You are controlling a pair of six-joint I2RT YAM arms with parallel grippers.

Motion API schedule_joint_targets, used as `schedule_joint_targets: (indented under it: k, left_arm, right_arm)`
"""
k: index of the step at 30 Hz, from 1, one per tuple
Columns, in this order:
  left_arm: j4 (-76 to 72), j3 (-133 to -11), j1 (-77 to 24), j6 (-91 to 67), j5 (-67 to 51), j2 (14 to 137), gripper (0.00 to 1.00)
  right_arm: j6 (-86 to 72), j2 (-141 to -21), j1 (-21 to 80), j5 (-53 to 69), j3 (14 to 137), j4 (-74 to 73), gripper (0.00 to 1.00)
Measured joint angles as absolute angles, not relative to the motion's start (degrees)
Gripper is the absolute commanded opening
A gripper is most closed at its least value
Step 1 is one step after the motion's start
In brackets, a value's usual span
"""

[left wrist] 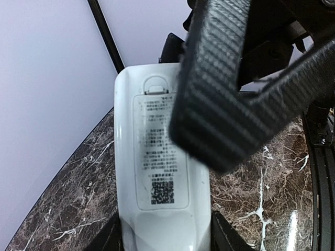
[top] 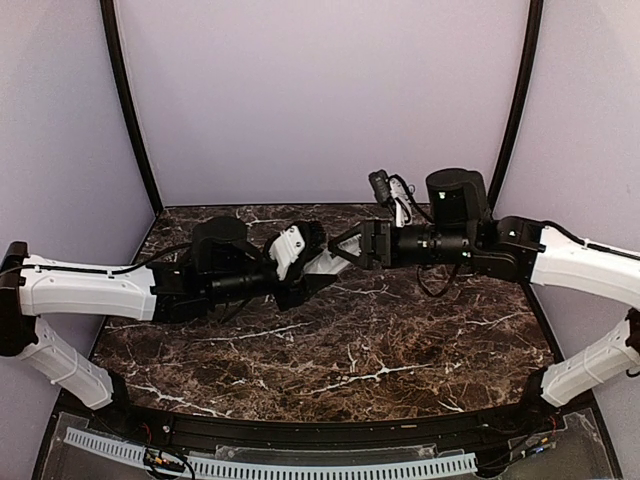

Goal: Load the batteries into the remote control
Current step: Pass from the left arm to the right

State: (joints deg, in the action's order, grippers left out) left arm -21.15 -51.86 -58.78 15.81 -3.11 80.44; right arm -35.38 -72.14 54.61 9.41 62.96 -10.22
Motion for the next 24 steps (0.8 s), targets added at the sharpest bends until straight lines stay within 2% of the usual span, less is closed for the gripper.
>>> schedule_joint_targets:
  k: [4, 14, 15, 16, 17, 18, 20, 22, 24]
  left_arm:
    - [-22.26, -51.18, -58.72, 15.92, -1.50, 79.99, 0.00]
    - [-24.53, -50.22, -58.89, 17.34, -0.71, 78.94, 0.00]
    - [-24.82, -50.19, -59.00, 17.78, -0.38, 78.85, 0.06]
    - [-24.97, -50.19, -59.00, 17.87, -0.40, 78.74, 0.26]
    - [-24.84, -50.17, -59.00, 17.91, -0.51, 78.59, 0.38]
    - [-24.53, -50.17, -59.00, 17.89, -0.78, 78.39, 0.58]
    - [-23.42, -50.17, -58.98, 17.45, -1.93, 77.56, 0.76]
    - [-20.75, -50.26, -59.00, 16.43, -5.10, 75.90, 0.83]
    - [-17.47, -50.92, -59.00, 15.42, -8.12, 74.22, 0.84]
  right_arm:
    - [-33.56, -76.42, 56.05, 8.29, 65.93, -8.73, 0.49]
    - [-33.54, -78.56, 56.18, 7.75, 67.46, -8.78, 0.11]
    - [-34.11, -78.59, 56.18, 7.88, 67.66, -8.82, 0.06]
    - [-33.98, -78.56, 56.18, 8.05, 67.72, -8.71, 0.03]
    - [-33.74, -78.56, 56.18, 8.23, 67.72, -8.67, 0.00]
    - [-33.47, -78.48, 56.18, 8.40, 67.72, -8.75, 0.00]
    - [-32.56, -78.08, 56.03, 9.23, 67.75, -9.30, 0.00]
    - [-28.64, -77.12, 55.90, 10.55, 68.01, -11.51, 0.00]
    - [-23.99, -75.42, 55.53, 12.60, 68.42, -15.03, 0.00]
